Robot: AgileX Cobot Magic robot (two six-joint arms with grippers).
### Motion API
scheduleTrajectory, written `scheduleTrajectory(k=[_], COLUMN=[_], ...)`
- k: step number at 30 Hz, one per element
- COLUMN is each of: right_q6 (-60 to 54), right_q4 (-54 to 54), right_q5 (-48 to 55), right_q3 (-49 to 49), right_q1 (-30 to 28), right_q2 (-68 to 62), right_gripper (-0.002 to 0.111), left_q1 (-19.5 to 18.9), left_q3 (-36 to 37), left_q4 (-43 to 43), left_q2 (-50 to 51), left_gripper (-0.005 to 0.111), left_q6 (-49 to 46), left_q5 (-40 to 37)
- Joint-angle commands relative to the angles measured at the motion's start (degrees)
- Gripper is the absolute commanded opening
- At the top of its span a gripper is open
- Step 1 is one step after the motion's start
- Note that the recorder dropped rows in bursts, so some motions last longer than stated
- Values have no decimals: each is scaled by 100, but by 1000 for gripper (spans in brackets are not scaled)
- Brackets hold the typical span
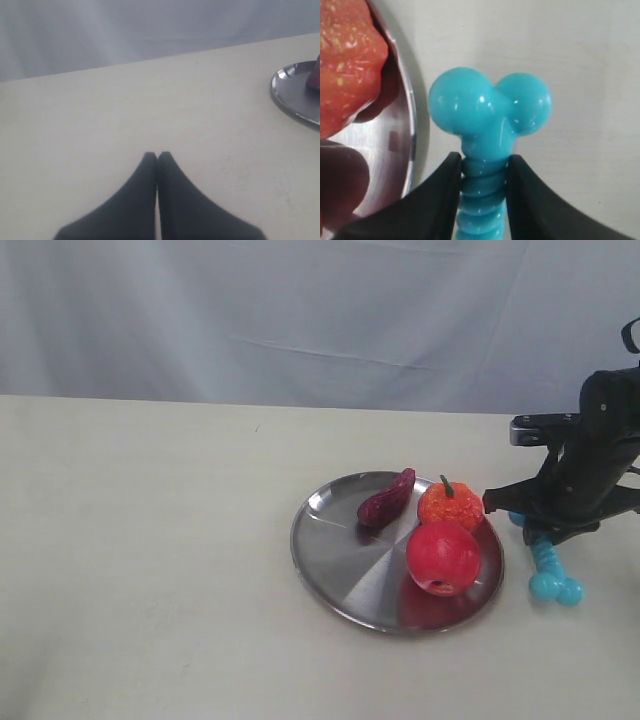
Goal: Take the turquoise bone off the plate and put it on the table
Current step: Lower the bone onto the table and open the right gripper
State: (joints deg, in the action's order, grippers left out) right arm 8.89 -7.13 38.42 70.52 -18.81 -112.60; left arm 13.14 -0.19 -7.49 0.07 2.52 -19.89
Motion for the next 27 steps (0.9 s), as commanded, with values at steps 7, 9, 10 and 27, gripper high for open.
scheduleTrajectory(k=[7,9,10,27], right_q6=[58,86,86,245], right_q4=[-138,-138,-138,-138], right_q5=[-108,-146,-165,-176], right_q3=[0,0,0,0], right_q1=[-43,-43,-43,-43], right_q2=[-248,-293,-303,-302], right_gripper=[0,0,0,25], left_q1=[13,13,13,13], left_q3=[19,19,19,19], left_q4=[-5,-5,-5,-5], left_q2=[-7,-7,-7,-7], left_gripper=[0,0,0,0], left_q6=[2,2,2,2], left_q5=[4,4,4,4])
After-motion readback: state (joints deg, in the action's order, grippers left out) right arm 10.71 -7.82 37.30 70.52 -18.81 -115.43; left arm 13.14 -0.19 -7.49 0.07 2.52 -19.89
